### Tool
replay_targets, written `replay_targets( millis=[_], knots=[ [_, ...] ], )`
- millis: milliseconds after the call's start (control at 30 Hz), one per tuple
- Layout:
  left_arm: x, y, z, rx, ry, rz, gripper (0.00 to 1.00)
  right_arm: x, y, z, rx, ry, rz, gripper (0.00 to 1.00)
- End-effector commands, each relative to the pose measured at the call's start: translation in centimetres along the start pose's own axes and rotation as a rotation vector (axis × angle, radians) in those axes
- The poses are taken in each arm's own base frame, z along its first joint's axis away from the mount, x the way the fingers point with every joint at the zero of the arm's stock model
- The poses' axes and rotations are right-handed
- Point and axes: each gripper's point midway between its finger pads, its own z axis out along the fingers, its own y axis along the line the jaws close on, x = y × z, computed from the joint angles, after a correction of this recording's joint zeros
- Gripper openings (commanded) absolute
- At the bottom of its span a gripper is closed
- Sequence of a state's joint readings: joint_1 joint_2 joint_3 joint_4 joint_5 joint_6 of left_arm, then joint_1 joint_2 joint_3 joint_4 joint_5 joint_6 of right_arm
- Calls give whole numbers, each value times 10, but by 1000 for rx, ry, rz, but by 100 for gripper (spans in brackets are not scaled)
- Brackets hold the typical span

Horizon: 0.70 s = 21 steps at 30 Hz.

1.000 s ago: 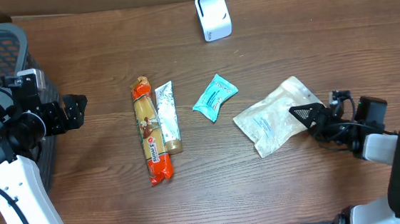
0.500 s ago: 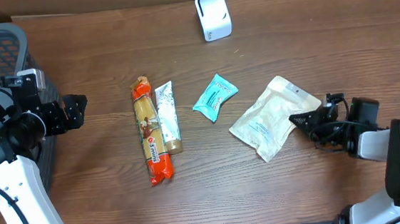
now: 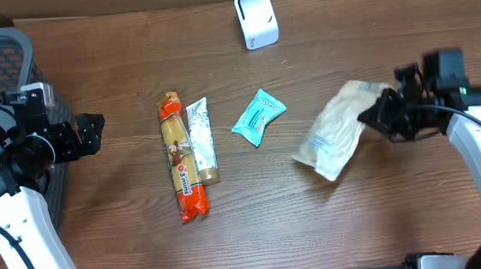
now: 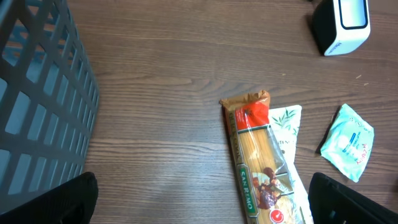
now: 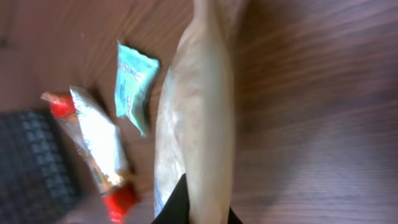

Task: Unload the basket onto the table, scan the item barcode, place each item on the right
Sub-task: 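Grasp the bag edge with the right gripper and lift it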

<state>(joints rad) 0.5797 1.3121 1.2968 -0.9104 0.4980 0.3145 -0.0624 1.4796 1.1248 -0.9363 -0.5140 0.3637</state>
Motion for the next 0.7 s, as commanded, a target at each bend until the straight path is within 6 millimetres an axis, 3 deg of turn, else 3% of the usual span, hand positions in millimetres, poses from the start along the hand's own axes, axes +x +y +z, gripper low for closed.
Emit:
replay_targets(
  millis=[0,100,200,400,533,667],
  knots=[
    [0,-1,1,14,-4,12,100,-21,1,-43,414,-165,-207,4],
    [0,-1,1,14,-4,12,99,-9,8,-53,602,-162,-276,4],
    [0,-1,1,14,-4,12,100,6,7,-42,754,-112,-344,4],
    [0,-1,1,14,-4,12,100,26,-15,10,996,68,-433,4],
    [0,-1,1,14,-4,12,100,43,-10,48,1007,145,-503,6],
    [0,-1,1,14,-4,12,100,72,8,85,903,221,-539,20]
  ],
)
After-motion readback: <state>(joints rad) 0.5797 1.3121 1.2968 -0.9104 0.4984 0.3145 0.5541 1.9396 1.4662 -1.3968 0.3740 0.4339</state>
